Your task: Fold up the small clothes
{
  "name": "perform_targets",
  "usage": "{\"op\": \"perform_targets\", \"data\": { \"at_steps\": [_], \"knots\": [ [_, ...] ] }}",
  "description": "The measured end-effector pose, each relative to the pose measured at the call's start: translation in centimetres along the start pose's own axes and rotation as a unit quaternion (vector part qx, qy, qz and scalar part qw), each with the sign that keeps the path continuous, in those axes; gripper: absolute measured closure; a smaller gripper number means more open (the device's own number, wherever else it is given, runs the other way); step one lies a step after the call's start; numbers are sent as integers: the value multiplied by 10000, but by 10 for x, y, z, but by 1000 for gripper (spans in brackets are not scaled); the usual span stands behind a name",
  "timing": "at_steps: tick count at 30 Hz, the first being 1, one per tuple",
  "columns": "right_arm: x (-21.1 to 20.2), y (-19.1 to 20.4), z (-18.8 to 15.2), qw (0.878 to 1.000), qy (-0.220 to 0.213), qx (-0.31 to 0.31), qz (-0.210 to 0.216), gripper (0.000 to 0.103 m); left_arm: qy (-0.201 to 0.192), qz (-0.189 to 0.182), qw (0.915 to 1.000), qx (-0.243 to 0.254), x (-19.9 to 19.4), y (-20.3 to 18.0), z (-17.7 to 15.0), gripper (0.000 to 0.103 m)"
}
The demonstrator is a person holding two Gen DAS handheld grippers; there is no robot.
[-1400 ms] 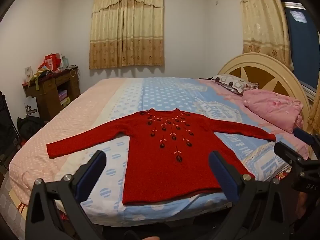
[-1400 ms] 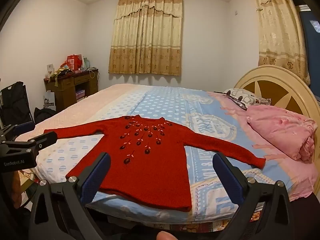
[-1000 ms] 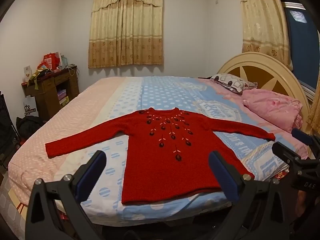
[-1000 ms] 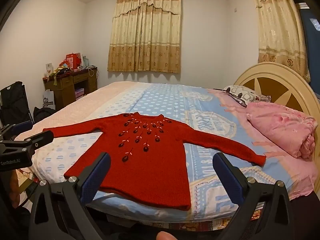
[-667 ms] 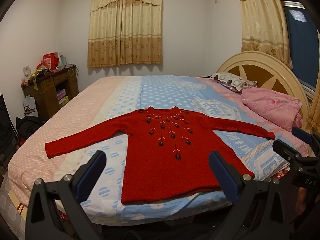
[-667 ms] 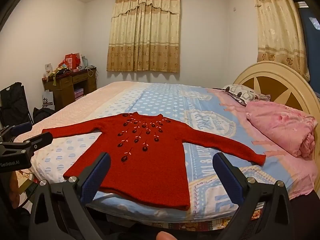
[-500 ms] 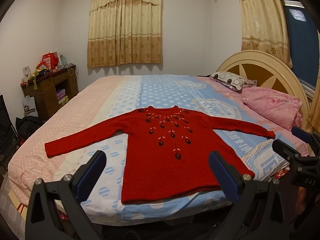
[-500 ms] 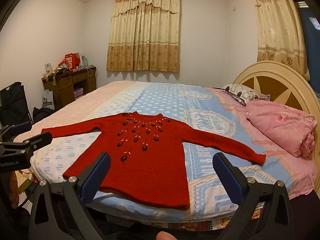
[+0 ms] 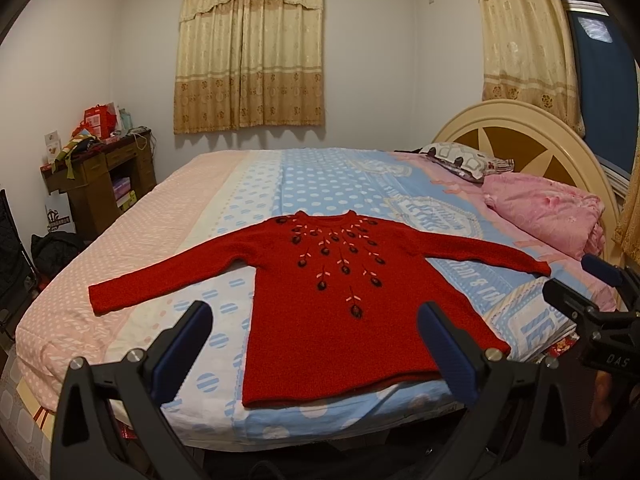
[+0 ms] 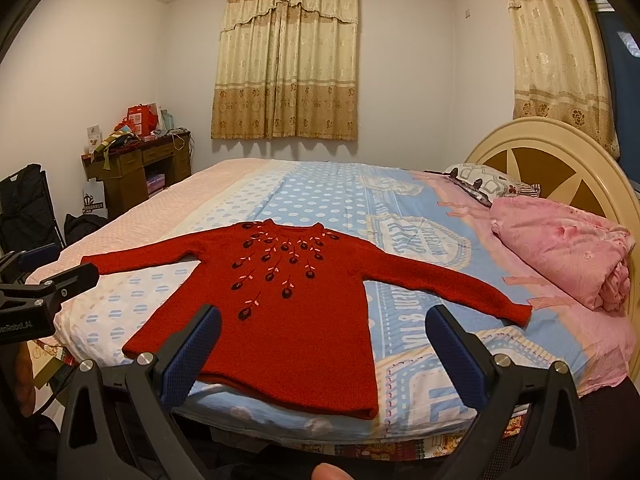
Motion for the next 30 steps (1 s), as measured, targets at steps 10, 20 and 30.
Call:
{"op": "perform_targets", "data": {
  "at_steps": [10, 20, 30],
  "knots": [
    [1, -2, -2, 10000, 10, 5, -8, 1, 5, 6, 10000, 7, 0, -1, 0, 0],
    [2, -3, -3, 10000, 39, 6, 1, 1, 12, 5, 10000, 8, 1, -1, 0, 0],
    [3, -2, -4, 10000, 55, -17, -15, 1, 15, 1, 10000, 3, 1, -1, 0, 0]
  ]
}}
Point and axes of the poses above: each gripper's, at about its wrist camera, not at the fingertips, and x roughly the way its jaws point, y to its left, z to its top, the point moved 5 cm from there along x, roughly the way its jaws point, and after that the axes turned 13 degrees about x, right-handed, at the moved point
